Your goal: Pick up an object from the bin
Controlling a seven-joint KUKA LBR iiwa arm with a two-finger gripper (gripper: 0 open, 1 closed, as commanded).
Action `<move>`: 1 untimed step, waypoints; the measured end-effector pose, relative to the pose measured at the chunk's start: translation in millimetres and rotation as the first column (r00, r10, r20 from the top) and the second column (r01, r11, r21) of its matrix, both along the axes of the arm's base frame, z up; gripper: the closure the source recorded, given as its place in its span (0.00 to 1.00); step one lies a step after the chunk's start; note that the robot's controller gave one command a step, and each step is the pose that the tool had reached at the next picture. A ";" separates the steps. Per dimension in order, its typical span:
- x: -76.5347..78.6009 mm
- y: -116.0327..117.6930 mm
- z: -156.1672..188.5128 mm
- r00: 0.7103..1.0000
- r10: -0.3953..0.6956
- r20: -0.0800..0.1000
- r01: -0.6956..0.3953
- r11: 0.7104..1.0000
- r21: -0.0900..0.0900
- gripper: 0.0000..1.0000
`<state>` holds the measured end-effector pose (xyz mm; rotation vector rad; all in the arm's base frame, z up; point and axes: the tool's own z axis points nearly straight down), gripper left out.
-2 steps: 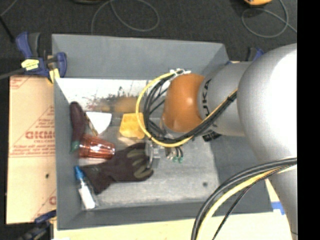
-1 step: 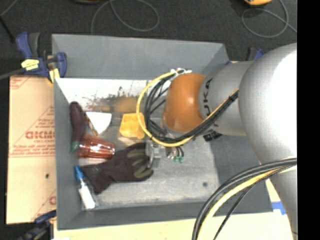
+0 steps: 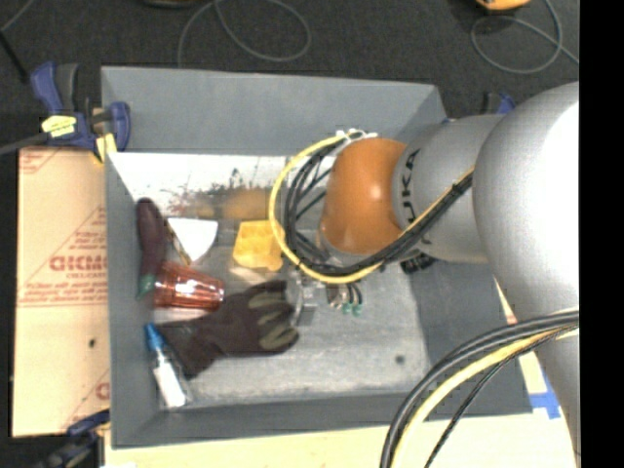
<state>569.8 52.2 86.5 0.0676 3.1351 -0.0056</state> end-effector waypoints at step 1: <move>-0.3 0.1 21.9 1.000 0.001 -0.001 -0.001 1.000 0.000 1.00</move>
Offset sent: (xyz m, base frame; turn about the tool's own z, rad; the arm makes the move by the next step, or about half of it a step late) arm 0.0000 0.0000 0.0414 0.0000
